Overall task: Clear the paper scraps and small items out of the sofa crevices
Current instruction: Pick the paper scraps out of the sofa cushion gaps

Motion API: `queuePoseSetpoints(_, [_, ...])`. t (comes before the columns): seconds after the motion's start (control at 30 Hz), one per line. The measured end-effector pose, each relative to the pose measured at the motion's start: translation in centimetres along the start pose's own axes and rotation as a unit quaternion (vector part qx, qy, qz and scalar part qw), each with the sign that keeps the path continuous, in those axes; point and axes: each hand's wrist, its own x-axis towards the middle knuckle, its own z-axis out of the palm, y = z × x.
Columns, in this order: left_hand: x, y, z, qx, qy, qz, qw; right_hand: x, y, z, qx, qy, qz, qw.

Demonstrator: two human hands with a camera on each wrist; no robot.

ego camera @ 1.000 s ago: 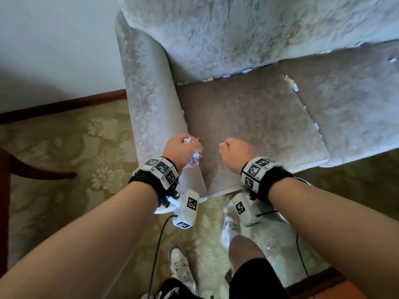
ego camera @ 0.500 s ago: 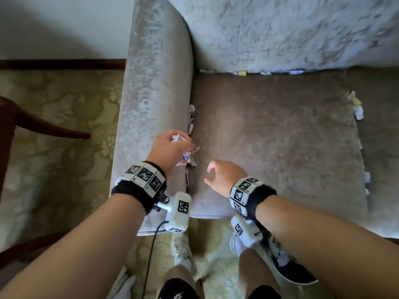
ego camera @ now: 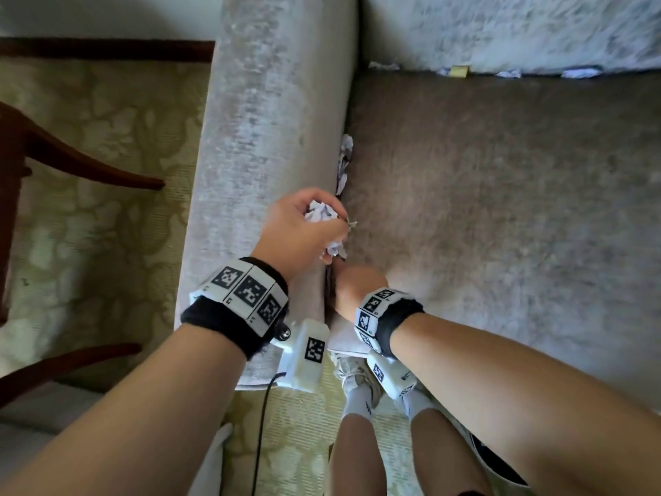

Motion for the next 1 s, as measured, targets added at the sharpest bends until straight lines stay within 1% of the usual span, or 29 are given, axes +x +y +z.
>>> queuePoseSetpoints(0.1, [0.0,-0.1,-0.1,-0.005,-0.002,0.007,1.000,0.4,-0.3,0.5,-0.020,0.007,0.006,1.000])
queuePoseSetpoints(0.3, [-0.3,-0.2,-0.2,-0.012,-0.007,0.008,1.000,0.9,-1.0,1.1,-0.024,0.030,0.026,0.999])
queuePoseSetpoints(0.53, [-0.4,0.1,-0.3,-0.011,-0.017,0.008,1.000,0.8,-0.4,1.6,-0.031,0.057,0.016,0.998])
queuePoseSetpoints(0.6, [-0.4,0.1,-0.4,-0.010,-0.019,0.007,1.000,0.6,-0.4,1.4,-0.028,0.045,0.020,0.998])
queuePoseSetpoints(0.67, [-0.4,0.1,-0.4,-0.010,-0.020,0.003,1.000,0.5,-0.1,1.1,-0.001,0.032,0.016,0.999])
queuePoseSetpoints(0.73, [-0.3,0.3,-0.4,-0.017,-0.021,-0.004,1.000,0.2,0.5,0.3,0.072,0.033,0.008,0.997])
queuePoseSetpoints(0.8, [-0.2,0.4,-0.5,-0.028,-0.021,-0.012,0.999,-0.4,1.5,-0.7,0.151,0.045,0.014,0.987])
queuePoseSetpoints(0.9, [-0.2,0.7,-0.6,-0.037,-0.025,-0.019,0.999,-1.6,2.7,-2.1,0.230,0.067,0.051,0.970])
queuePoseSetpoints(1.0, [-0.3,0.8,-0.9,-0.037,-0.035,-0.024,0.998,-1.8,3.7,-2.8,0.245,0.095,0.098,0.960])
